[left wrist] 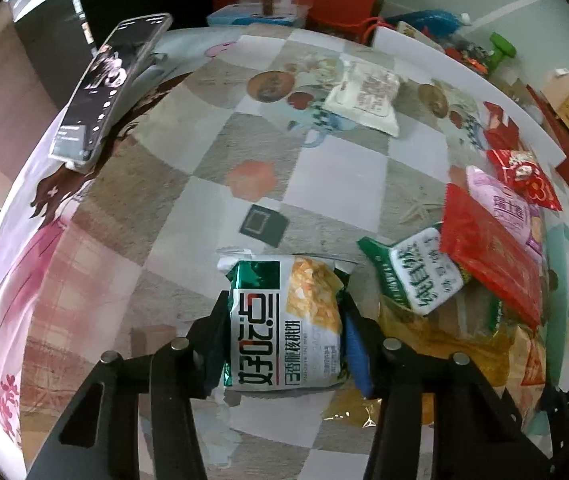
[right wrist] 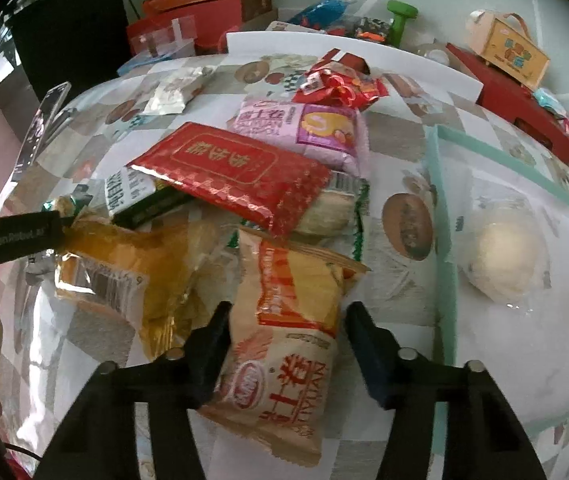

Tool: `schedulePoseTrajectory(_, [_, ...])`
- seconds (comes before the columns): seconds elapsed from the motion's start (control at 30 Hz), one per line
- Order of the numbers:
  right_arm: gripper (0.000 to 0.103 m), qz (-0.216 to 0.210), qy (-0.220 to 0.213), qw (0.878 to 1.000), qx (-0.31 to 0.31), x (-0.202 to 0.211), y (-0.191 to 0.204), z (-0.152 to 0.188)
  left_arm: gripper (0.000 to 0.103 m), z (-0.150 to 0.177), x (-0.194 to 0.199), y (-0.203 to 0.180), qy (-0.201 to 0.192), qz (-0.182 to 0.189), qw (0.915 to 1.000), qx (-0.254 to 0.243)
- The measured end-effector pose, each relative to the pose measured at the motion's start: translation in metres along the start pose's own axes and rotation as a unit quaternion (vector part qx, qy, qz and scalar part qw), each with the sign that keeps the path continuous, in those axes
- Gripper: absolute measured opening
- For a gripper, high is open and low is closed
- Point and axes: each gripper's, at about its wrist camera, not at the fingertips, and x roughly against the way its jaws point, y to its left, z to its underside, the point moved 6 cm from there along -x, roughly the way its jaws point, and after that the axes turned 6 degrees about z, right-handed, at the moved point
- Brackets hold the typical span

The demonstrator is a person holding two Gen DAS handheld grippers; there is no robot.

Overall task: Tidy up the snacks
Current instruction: 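Grasp the cream bread bag with the right gripper while the left grasps the green-white snack bag, then carry both held bags over the teal-rimmed tray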

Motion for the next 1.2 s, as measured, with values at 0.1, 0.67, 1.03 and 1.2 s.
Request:
schedulePoseTrajectory(0.1, [0.053, -0.001, 0.000, 1.000, -0.003, 0.001, -0.003, 0.000, 0.051, -0.002, -0.002, -0.007, 0.000, -0.003, 1.0000, -0.008])
schedulePoseTrajectory(0.67, [0.039, -0.057, -0.027, 0.997, -0.036, 0.031, -0.009, -0.007, 0.050, -0.002, 0.024, -0.002, -0.024, 0.030, 0.9992, 0.008])
schedulePoseTrajectory(1.03, [0.039, -0.077, -0.085, 0.992, -0.059, 0.072, -0.022, -0.018, 0.050, -0.011, 0.076, -0.019, -0.093, 0.051, 0.9943, -0.014])
schedulePoseTrajectory(1.2, [0.039, -0.077, -0.094, 0.990, -0.069, 0.078, -0.029, -0.019, 0.050, -0.011, 0.089, -0.037, -0.108, 0.059, 0.9917, -0.035])
